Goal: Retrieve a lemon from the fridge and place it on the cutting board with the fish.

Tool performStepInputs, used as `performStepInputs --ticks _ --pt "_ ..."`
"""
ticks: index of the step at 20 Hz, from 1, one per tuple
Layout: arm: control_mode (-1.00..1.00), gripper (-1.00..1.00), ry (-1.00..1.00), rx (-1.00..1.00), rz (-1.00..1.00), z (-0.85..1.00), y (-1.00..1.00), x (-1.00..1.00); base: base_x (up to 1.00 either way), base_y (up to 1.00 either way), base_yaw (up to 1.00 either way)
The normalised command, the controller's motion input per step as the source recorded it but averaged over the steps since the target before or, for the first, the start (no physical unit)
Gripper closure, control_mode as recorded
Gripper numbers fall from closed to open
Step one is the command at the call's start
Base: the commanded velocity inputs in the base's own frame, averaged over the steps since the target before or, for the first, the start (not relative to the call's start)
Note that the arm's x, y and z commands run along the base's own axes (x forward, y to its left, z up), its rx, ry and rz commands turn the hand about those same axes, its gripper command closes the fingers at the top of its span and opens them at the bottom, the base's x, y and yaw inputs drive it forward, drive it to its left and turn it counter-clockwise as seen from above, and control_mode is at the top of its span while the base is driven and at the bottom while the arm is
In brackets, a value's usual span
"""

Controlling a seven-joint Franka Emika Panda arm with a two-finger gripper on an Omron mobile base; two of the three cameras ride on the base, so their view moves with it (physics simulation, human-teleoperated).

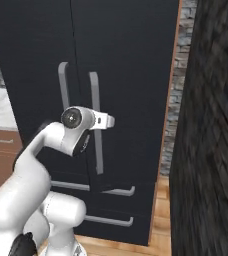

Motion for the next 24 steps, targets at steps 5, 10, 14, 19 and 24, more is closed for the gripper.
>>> performStepInputs --ticks 5,10,14,19,24 --pt "-1.0 1.0 0.23 0.08 0.0 1.0 -0.54 -1.0 0.0 0.0 0.0" --pt "-1.0 1.0 0.22 0.06 0.0 0.59 -0.45 -0.98 0.0 0.0 0.0" --pt "-1.0 1.0 0.14 0.0 -0.07 0.13 -0.06 -0.72 0.0 0.0 0.0" --pt "-1.0 -1.0 0.02 -0.09 -0.11 0.14 0.1 -0.88 0.0 0.0 0.0" --pt "-1.0 -1.0 0.0 -0.24 -0.05 0.38 0.38 -0.68 0.0 0.0 0.0"
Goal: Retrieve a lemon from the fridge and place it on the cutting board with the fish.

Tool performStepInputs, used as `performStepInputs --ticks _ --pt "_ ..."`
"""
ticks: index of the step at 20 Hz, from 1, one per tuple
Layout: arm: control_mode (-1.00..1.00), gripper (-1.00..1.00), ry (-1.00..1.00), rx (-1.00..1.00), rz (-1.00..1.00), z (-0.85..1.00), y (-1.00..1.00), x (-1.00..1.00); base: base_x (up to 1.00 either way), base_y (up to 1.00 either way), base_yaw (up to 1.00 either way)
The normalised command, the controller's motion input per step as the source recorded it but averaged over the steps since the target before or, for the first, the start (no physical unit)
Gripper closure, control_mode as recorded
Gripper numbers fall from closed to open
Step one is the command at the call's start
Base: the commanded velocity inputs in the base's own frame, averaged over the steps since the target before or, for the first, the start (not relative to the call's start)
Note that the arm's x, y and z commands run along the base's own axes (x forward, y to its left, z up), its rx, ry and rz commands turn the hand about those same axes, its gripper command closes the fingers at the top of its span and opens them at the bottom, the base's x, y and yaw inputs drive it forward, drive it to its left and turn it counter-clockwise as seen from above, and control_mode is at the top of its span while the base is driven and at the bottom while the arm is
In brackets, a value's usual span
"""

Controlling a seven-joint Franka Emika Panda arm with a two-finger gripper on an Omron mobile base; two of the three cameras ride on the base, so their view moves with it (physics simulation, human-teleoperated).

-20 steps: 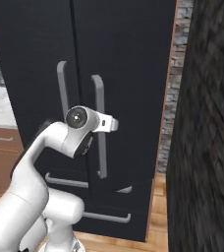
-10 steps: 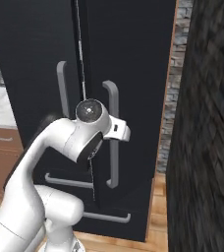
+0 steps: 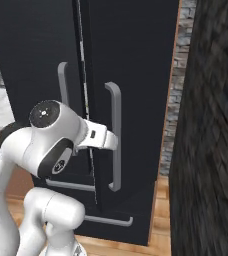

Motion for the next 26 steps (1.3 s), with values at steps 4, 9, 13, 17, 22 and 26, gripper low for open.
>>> performStepInputs --ticks 4,9,13,17,22,26 --pt "-1.0 -1.0 0.2 -0.43 0.0 0.29 0.73 0.0 0.0 0.0 0.0" --pt "-1.0 -1.0 0.28 -0.37 0.0 0.0 0.66 0.12 0.0 0.0 0.0" --pt "-1.0 -1.0 0.15 -0.2 0.0 -0.13 0.44 0.29 0.0 0.0 0.0" --pt "-1.0 -1.0 0.04 -0.07 0.0 -0.2 0.12 0.4 0.0 0.0 0.0" --pt "-1.0 -1.0 -0.11 0.0 0.0 -0.29 0.13 0.64 0.0 0.0 0.0" --pt "-1.0 -1.0 0.0 0.0 0.01 -0.16 0.06 0.68 0.0 0.0 0.0"
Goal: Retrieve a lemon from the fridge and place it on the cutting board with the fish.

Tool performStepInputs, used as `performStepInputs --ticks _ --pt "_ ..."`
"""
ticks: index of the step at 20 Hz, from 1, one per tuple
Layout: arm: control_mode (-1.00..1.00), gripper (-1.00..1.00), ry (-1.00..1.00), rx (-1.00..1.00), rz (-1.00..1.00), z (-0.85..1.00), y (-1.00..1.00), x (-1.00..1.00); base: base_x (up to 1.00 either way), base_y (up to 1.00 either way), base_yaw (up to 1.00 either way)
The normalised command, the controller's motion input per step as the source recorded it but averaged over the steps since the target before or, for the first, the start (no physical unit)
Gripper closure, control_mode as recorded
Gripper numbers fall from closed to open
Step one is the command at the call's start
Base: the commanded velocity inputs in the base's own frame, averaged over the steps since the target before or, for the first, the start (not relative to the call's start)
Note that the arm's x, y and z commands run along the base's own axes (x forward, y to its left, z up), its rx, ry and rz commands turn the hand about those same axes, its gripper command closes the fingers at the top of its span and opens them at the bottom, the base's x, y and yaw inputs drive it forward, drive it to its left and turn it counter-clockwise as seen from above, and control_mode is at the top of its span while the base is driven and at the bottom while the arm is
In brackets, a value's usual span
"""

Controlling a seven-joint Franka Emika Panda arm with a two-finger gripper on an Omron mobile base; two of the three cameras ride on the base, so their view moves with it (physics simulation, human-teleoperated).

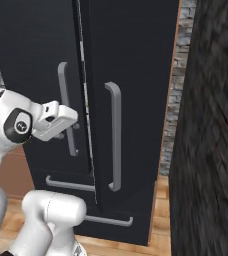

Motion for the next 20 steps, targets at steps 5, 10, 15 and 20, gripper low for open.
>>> performStepInputs --ticks 5,10,15,20 --pt "-1.0 -1.0 0.0 0.0 0.01 -0.16 0.0 0.48 0.0 0.0 0.0" --pt "-1.0 -1.0 0.0 0.0 -0.02 -0.2 -0.13 0.12 0.0 0.0 0.0" --pt "-1.0 -1.0 0.0 0.0 -0.03 -0.17 -0.39 0.07 0.0 0.0 0.0" --pt "-1.0 -1.0 0.0 0.0 -0.03 -0.21 -0.58 0.15 0.0 0.0 0.0"
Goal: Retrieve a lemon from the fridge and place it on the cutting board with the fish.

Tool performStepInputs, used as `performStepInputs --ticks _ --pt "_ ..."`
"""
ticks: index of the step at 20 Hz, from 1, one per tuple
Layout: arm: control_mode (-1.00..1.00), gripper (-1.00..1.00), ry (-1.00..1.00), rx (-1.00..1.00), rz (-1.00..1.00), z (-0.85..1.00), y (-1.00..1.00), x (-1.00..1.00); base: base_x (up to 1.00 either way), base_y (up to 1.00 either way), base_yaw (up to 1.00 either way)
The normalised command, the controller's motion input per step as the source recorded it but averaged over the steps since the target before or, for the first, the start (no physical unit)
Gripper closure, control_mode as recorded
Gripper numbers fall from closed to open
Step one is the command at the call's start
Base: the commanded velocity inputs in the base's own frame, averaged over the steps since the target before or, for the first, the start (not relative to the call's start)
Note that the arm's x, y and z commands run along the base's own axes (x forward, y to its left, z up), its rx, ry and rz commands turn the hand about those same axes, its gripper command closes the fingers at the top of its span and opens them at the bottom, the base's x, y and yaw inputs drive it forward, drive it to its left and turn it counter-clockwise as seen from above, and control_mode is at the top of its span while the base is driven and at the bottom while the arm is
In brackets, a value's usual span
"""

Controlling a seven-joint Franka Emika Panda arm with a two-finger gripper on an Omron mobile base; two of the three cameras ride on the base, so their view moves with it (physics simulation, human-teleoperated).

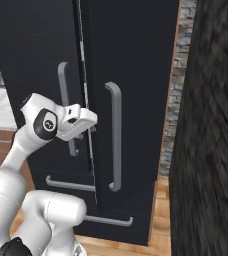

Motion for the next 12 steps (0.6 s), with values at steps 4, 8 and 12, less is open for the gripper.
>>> performStepInputs --ticks 4,8,12 --pt "-1.0 -1.0 0.0 0.0 -0.07 -0.26 -0.7 0.08 0.0 0.0 0.0" --pt "-1.0 -1.0 0.0 0.0 -0.12 -0.31 -0.89 0.02 0.0 0.0 0.0" --pt "-1.0 -1.0 0.0 0.0 -0.16 -0.37 -1.0 0.0 0.0 0.0 0.0"
